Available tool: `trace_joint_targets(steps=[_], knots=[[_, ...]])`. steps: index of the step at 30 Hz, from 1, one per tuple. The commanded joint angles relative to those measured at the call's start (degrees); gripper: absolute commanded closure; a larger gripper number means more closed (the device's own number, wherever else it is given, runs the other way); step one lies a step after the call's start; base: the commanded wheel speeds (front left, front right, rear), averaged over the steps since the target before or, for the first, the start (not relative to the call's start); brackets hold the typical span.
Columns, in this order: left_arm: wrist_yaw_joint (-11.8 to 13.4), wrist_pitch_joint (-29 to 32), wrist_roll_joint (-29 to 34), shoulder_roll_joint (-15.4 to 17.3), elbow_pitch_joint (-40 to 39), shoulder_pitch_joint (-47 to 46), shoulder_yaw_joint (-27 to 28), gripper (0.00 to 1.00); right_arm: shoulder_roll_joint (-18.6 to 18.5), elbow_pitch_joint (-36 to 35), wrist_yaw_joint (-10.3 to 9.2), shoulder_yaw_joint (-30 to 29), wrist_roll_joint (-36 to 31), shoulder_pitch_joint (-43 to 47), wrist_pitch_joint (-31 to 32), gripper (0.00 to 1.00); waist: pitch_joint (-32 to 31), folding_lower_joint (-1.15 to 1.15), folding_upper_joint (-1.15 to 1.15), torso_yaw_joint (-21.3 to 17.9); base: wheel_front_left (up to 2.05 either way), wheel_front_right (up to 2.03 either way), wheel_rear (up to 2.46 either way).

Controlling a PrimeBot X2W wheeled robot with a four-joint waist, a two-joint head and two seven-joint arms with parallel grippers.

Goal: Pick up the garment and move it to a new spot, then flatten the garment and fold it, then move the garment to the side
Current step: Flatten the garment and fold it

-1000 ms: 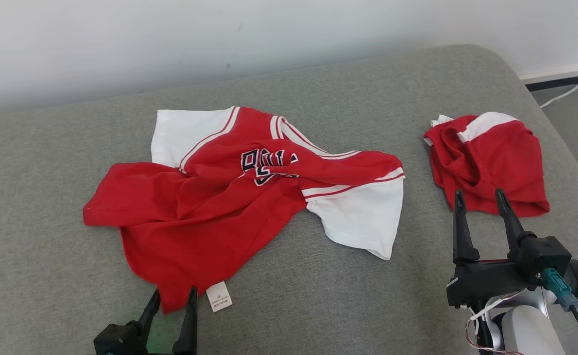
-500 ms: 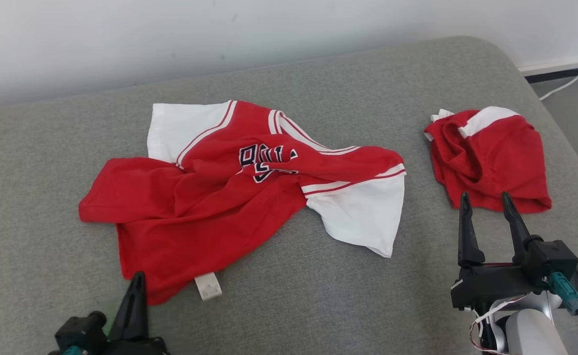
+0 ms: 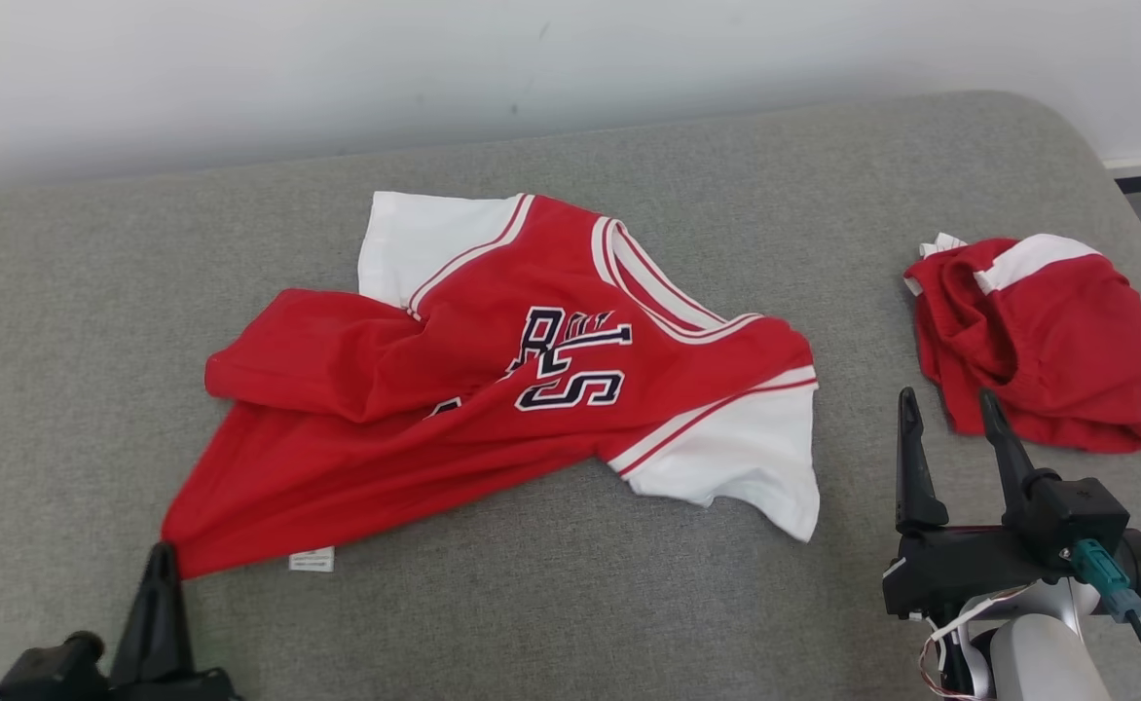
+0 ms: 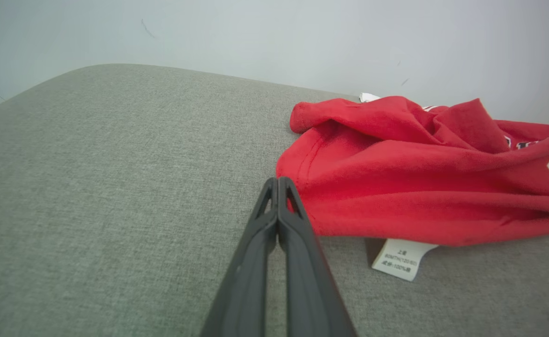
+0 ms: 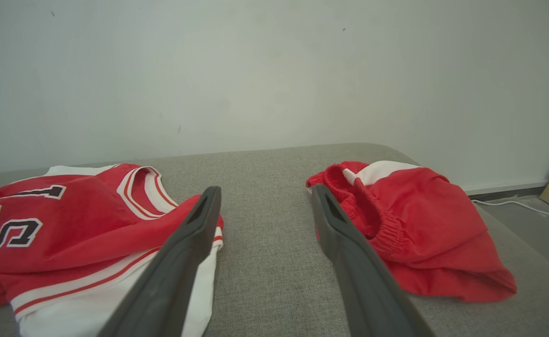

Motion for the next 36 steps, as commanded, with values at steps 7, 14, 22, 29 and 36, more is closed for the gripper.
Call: trace_joint_targets(steps=[7, 14, 22, 29, 36], knots=[[-0.03, -0.19, 2.16, 2.17, 0.18, 1.99, 4.71, 1.0, -0.27, 1.12, 0.0, 0.61, 0.56, -0.2, -0.07, 0.0, -0.15, 0.0, 0.0, 1.0, 0.0, 0.0, 0.0], [0.16, -0.19, 4.03, 1.9, -0.4, 0.94, 5.25, 0.82, -1.25, 2.04, 0.0, 2.3, 0.36, -1.41, -0.07, 0.0, 0.28, 0.0, 0.0, 1.79, 0.0, 0.0, 0.0], [-1.12, -0.19, 3.38, 0.45, 0.37, -1.15, 2.17, 0.0, -2.1, 2.58, 0.0, 7.24, 0.88, -5.15, -0.07, 0.0, 0.84, 0.0, 0.0, 4.54, 0.0, 0.0, 0.0], [-1.29, -0.19, 2.15, -0.13, -0.64, 0.31, -0.96, 0.0, -3.65, 5.44, 0.0, 17.44, 3.56, -9.01, -0.06, 0.0, 0.49, 0.0, 0.0, 9.46, 0.0, 0.0, 0.0], [-0.08, -0.18, 0.03, -0.16, -0.62, 1.75, -5.12, 0.0, -6.83, 9.51, 0.0, 28.49, 8.01, -15.56, 3.8, 0.0, 0.45, 0.0, 0.0, 16.05, 0.0, 0.0, 0.0]])
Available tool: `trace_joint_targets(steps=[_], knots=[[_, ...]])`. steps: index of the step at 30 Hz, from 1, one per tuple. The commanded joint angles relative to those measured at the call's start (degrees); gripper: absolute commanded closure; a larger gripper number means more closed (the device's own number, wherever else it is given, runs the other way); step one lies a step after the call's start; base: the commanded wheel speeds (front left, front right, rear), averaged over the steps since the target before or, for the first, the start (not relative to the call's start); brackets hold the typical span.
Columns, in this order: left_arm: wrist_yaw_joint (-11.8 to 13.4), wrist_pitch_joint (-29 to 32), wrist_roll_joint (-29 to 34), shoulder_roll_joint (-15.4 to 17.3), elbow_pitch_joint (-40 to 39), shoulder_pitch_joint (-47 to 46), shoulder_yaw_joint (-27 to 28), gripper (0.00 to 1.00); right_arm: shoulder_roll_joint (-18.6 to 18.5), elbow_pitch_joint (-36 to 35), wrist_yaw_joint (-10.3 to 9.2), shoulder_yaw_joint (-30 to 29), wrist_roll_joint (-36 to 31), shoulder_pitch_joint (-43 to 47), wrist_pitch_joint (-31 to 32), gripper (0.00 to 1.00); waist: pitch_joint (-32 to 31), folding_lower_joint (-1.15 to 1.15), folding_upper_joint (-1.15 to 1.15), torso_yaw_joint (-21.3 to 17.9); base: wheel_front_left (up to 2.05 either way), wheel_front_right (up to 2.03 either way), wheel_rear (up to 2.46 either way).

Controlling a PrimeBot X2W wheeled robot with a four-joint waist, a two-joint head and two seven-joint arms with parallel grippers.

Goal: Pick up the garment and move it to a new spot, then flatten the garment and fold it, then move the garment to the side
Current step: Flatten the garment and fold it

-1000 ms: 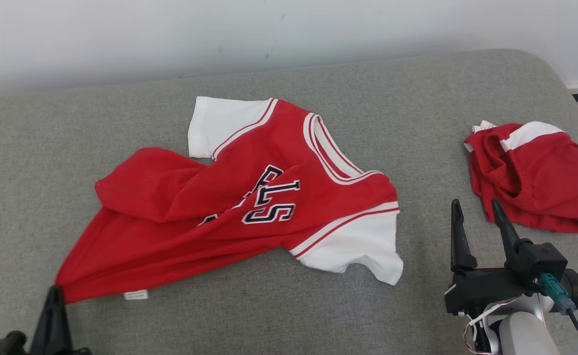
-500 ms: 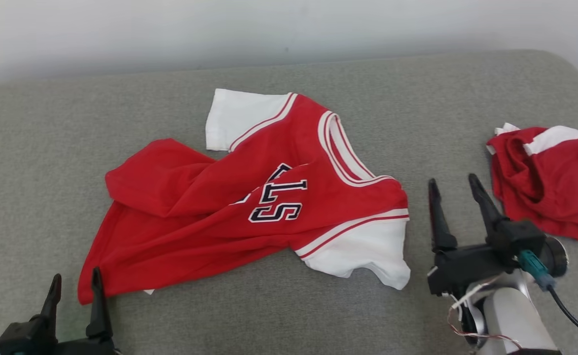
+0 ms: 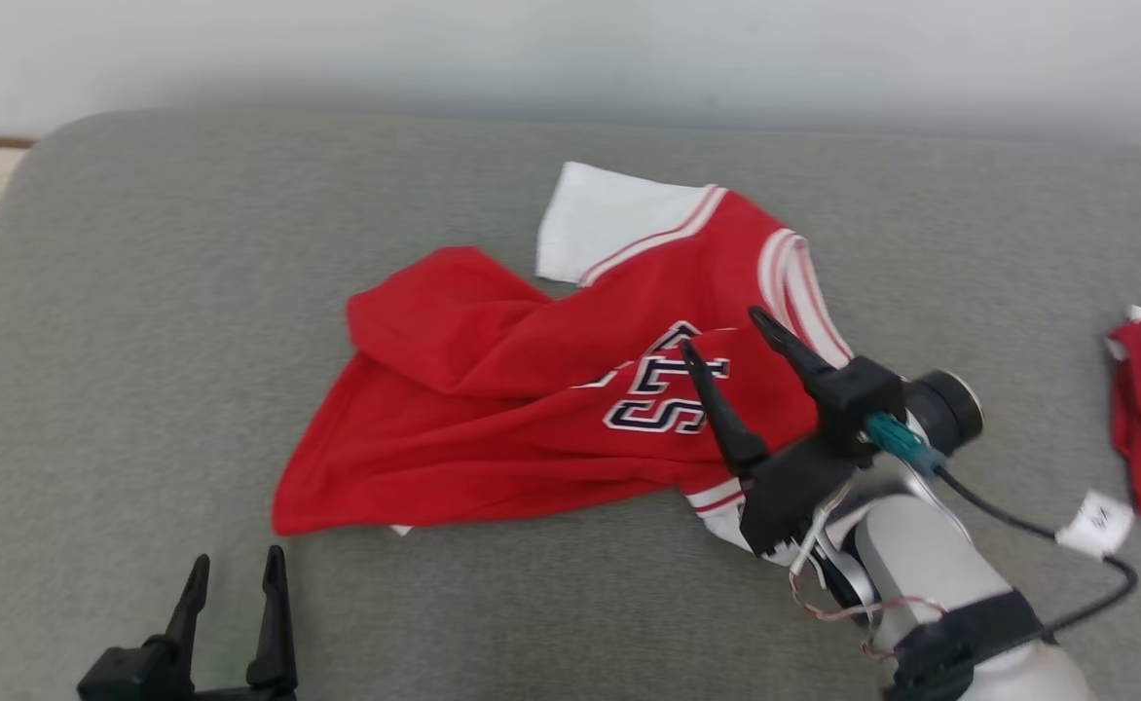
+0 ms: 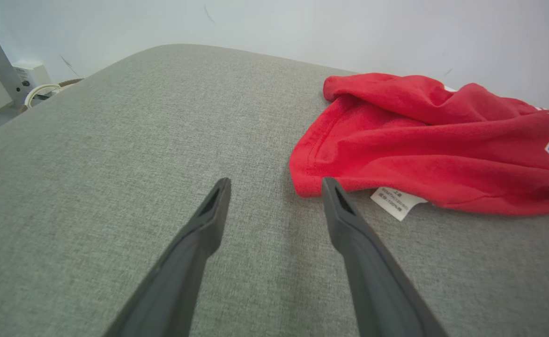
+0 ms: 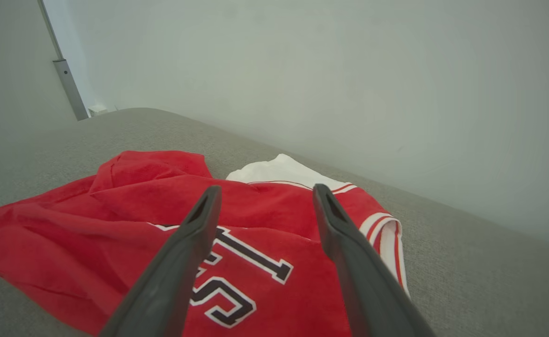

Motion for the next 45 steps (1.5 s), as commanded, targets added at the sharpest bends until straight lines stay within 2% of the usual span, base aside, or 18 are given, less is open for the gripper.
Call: trace_joint_targets(steps=[1, 11, 19, 25, 26, 28, 29, 36, 45], knots=[[0.56, -0.2, -0.96, 0.05, -0.1, 1.44, -1.35, 0.0, -1.34, 1.24, 0.0, 3.13, 1.97, -3.04, 1.59, 0.0, 0.21, 0.0, 0.0, 6.47, 0.0, 0.0, 0.0], [2.66, -0.19, -4.16, 0.01, -1.49, 2.66, -4.9, 0.0, -7.33, 8.24, 0.0, 14.36, 8.95, -11.75, 6.49, 0.0, 1.94, 0.0, 0.0, 14.68, 0.0, 0.0, 0.0], [3.23, -0.18, -5.67, 0.0, -1.89, 1.62, -7.11, 0.0, -9.32, 13.7, 0.0, 20.35, 10.78, -17.11, 11.07, 0.0, 4.18, 0.0, 0.0, 17.56, 0.0, 0.0, 0.0], [3.76, -0.18, -6.8, 0.03, -2.18, 0.49, -8.31, 0.0, -10.07, 18.56, 0.0, 22.99, 9.88, -20.37, 16.86, 0.0, 5.76, 0.0, 0.0, 18.83, 0.0, 0.0, 0.0], [3.83, -0.19, -7.0, 0.01, -2.24, 0.41, -8.49, 0.0, -10.13, 19.16, 0.0, 23.31, 9.7, -20.74, 17.55, 0.09, 5.97, 0.0, 0.0, 18.97, 0.0, 0.0, 0.0], [3.87, -0.18, -7.28, 0.02, -2.29, 0.36, -8.77, 0.0, -10.17, 19.9, 0.0, 23.64, 9.76, -21.51, 18.04, 0.78, 6.36, 0.0, 0.0, 19.28, 0.0, 0.0, 0.0], [3.91, -0.19, -7.43, 0.01, -2.33, 0.24, -8.91, 0.0, -10.34, 20.19, 0.0, 23.62, 9.44, -22.09, 17.84, 1.0, 6.6, 0.0, 0.0, 19.39, 0.0, 0.0, 0.0], [4.07, -0.19, -8.04, 0.01, -3.11, -0.47, -9.75, 0.0, -10.73, 21.8, 0.0, 20.39, 6.94, -25.12, 13.7, 1.0, 7.81, 0.0, 0.0, 19.65, 0.0, 0.0, 0.0], [4.06, -0.18, -9.13, 0.04, -3.1, -2.76, -13.8, 0.0, -13.02, 26.5, 0.0, 14.1, 1.18, -33.5, 10.19, 1.0, 10.72, 0.0, 0.0, 22.23, 0.0, 0.0, 0.0]])
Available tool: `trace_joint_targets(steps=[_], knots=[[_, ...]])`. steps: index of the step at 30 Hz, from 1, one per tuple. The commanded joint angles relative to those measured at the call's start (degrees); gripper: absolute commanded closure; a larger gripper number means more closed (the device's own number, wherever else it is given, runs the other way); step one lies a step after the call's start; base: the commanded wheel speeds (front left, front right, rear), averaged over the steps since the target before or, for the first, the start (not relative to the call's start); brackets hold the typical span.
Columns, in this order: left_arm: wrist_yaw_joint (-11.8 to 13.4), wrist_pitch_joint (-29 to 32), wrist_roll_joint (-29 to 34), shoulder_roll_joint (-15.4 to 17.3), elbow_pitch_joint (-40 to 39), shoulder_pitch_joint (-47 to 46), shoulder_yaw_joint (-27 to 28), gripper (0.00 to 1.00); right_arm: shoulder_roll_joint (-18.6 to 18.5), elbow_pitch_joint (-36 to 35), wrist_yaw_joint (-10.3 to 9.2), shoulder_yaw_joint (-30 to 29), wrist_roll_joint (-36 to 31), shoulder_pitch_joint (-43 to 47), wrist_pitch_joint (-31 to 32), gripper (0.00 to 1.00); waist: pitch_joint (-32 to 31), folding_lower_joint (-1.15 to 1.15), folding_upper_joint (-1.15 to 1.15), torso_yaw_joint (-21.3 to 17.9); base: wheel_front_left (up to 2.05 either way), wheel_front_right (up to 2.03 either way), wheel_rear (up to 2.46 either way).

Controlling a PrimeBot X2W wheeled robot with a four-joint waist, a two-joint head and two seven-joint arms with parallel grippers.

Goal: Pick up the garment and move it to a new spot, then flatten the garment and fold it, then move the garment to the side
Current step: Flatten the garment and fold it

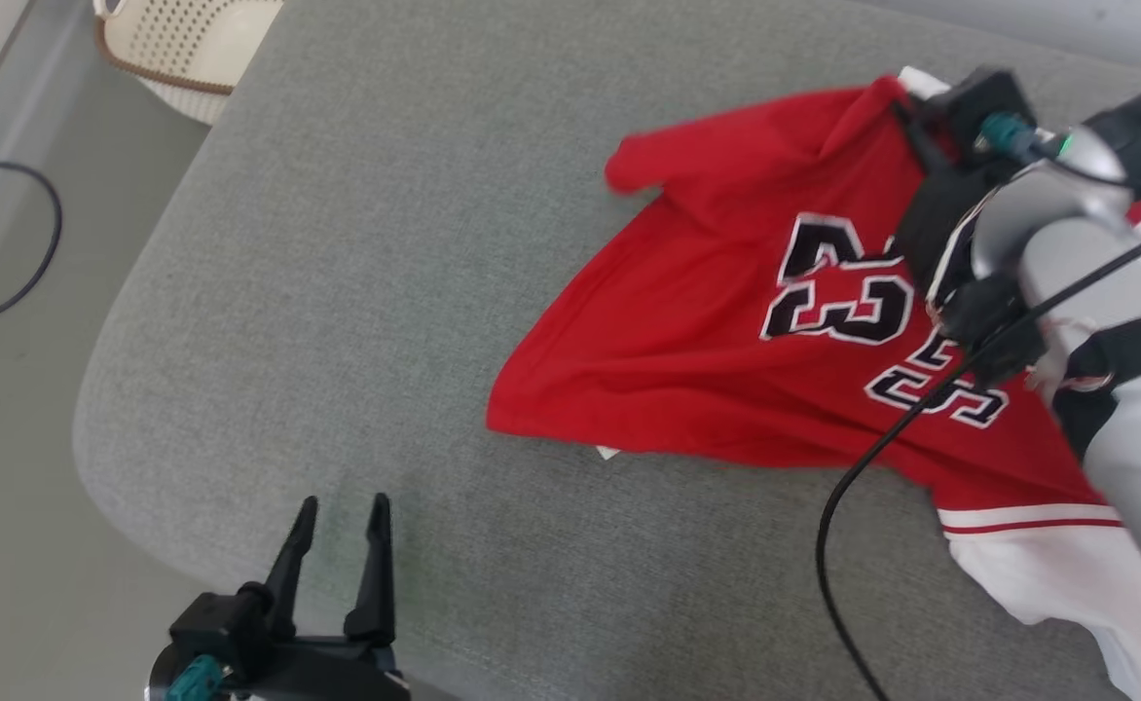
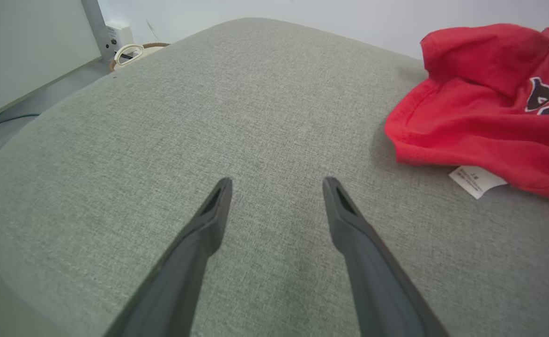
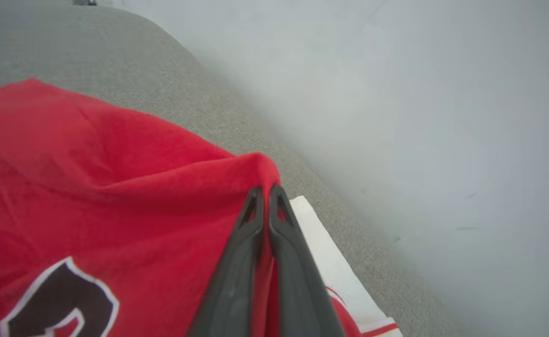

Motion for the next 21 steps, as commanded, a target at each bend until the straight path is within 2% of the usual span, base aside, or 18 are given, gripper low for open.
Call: trace_joint_targets(steps=[1, 13, 14, 15, 16, 21], knots=[[0.23, -0.18, -0.1, 0.01, 0.15, -0.6, -0.36, 0.0, -0.5, 0.4, 0.0, -0.35, -0.79, -1.1, -0.34, 1.0, 1.18, -0.01, -0.01, 1.39, 0.0, 0.0, 0.0], [1.12, -0.19, -1.94, 0.04, -0.24, -1.61, -6.06, 0.0, -2.87, 8.56, 0.0, -7.35, -9.01, -10.4, -1.42, 1.0, 3.44, -0.01, -0.01, 7.17, 0.0, 0.0, 0.0], [1.25, -0.18, -2.01, 0.03, -0.21, -1.64, -6.34, 0.0, -2.36, 9.37, 0.0, -8.37, -8.71, -10.42, -1.46, 0.68, 3.48, -0.01, -0.01, 7.3, 0.0, 0.0, 0.0], [1.38, -0.18, -2.06, 0.03, -0.23, -1.67, -6.55, 0.0, -2.16, 10.29, 0.0, -9.15, -9.2, -10.83, -0.93, 0.15, 3.54, -0.01, -0.01, 7.36, 0.0, 0.0, 0.0], [1.53, -0.18, -2.15, 0.03, -0.27, -1.7, -6.59, 0.0, -1.85, 11.21, 0.0, -9.93, -9.51, -11.32, -0.35, 0.0, 3.57, -0.01, -0.01, 7.31, 0.0, 0.0, 0.0], [1.81, -0.18, -1.45, 0.02, -0.23, -1.81, -5.32, 0.0, -0.36, 12.37, 0.0, -13.17, -11.46, -11.57, -3.98, 0.0, 2.63, -0.01, -0.01, 4.75, 0.0, 0.0, 0.0]])
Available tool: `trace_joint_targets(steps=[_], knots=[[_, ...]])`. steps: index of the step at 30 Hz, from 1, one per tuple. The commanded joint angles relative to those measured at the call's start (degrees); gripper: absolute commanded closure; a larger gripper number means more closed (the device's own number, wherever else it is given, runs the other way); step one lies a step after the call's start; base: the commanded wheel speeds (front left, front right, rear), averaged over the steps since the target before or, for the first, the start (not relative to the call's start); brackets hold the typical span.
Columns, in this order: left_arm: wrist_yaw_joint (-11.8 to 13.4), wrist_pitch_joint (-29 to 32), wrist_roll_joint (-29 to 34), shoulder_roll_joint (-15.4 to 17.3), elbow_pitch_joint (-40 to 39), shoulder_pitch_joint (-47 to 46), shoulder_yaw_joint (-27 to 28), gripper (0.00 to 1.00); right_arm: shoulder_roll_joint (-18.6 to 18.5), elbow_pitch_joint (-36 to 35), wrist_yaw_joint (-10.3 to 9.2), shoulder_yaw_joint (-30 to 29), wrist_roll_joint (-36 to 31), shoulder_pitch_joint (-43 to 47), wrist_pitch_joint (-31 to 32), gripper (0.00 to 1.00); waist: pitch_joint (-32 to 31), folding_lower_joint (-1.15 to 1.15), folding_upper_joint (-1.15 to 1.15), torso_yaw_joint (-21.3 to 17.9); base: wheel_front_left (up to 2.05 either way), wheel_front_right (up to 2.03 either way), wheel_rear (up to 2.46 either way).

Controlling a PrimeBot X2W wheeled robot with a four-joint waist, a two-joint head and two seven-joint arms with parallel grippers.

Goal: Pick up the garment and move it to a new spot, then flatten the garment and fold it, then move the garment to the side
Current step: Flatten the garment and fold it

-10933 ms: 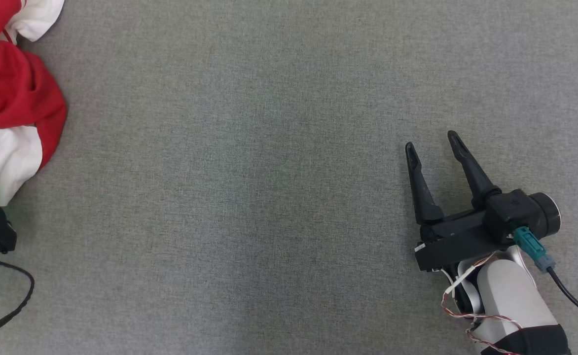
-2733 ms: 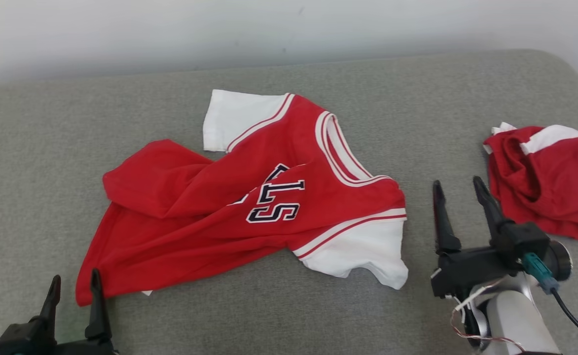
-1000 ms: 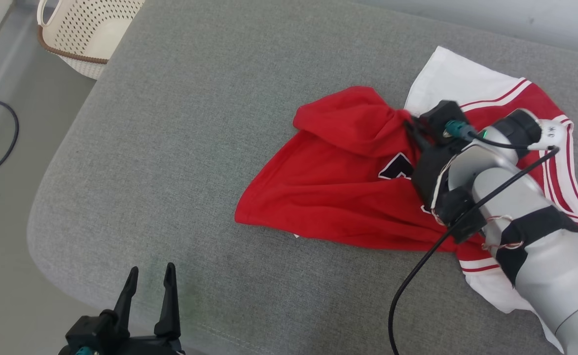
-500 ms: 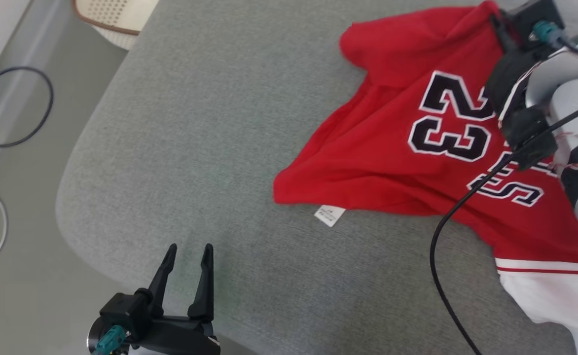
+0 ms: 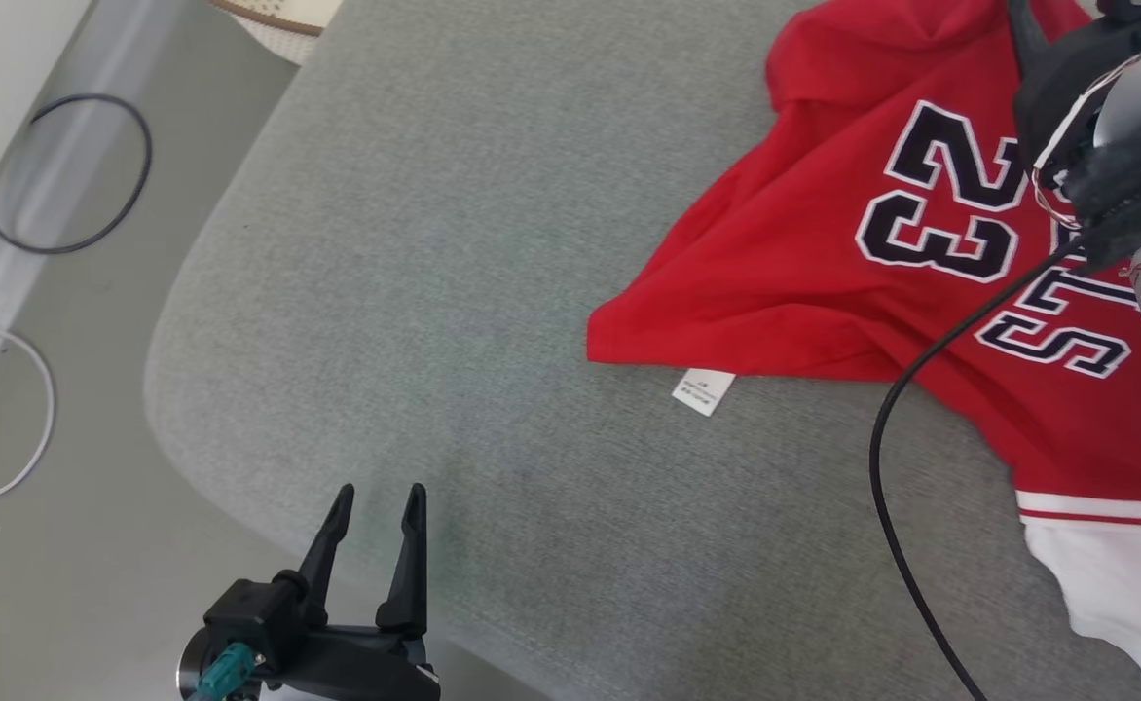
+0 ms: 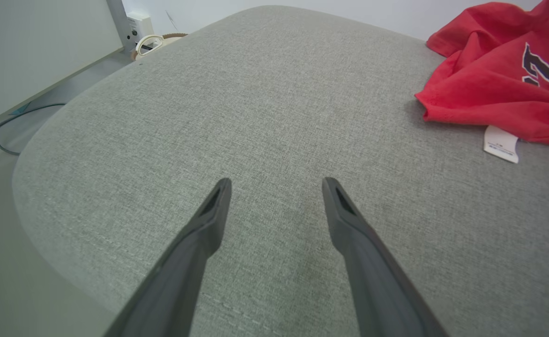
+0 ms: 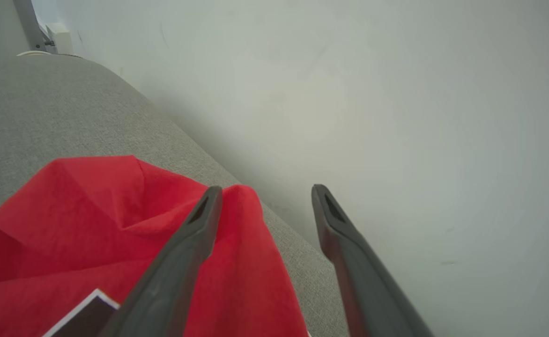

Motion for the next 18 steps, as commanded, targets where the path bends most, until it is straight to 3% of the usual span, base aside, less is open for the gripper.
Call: trace_joint_targets(steps=[1, 10, 18], knots=[[-0.01, -0.18, 0.33, 0.01, 0.02, -0.28, 0.43, 0.0, 0.12, 0.1, -0.02, -0.74, -0.67, 0.15, -1.15, 0.0, -1.27, 0.0, 0.0, -2.22, 0.0, 0.0, 0.0], [-1.24, -0.17, 3.45, 0.03, 1.0, 0.07, 3.71, 0.0, 4.3, -4.01, -0.02, -10.74, 2.87, 10.03, -9.7, 0.0, -7.08, 0.0, 0.0, -11.96, 0.0, 0.0, 0.0], [-2.8, -0.18, 6.7, 0.08, 2.5, 3.13, 7.36, 0.0, 6.07, -16.3, -0.02, -16.53, 5.8, 26.31, -10.15, 0.0, -12.72, 0.0, 0.0, -20.64, 0.0, 0.0, 0.0]])
